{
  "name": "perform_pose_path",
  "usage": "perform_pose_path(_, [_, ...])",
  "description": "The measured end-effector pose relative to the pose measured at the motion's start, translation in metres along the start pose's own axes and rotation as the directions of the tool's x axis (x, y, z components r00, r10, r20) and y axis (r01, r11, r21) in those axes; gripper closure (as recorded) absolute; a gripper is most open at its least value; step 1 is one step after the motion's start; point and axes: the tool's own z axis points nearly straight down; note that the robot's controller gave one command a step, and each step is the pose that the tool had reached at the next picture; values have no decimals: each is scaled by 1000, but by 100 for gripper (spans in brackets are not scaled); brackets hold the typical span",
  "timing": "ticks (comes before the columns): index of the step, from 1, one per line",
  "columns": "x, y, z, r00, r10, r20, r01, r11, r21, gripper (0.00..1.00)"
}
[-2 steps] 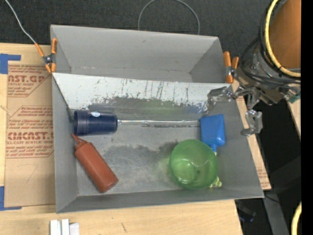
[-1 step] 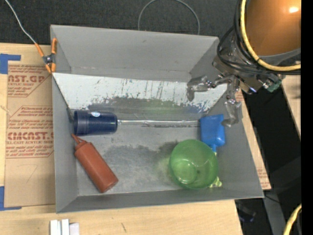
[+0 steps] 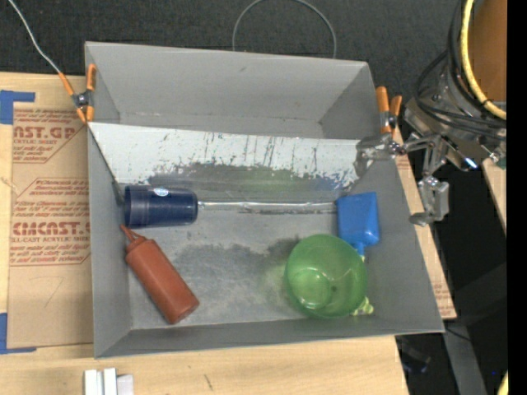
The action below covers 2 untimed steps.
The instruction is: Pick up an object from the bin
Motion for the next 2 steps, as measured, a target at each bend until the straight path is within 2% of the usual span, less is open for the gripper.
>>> perform_pose_path(1, [-82, 38, 0, 1000, -21, 4, 21, 1000, 1, 100])
perform_pose_path(2, [-81, 37, -1, 1000, -17, 3, 17, 1000, 2, 100])
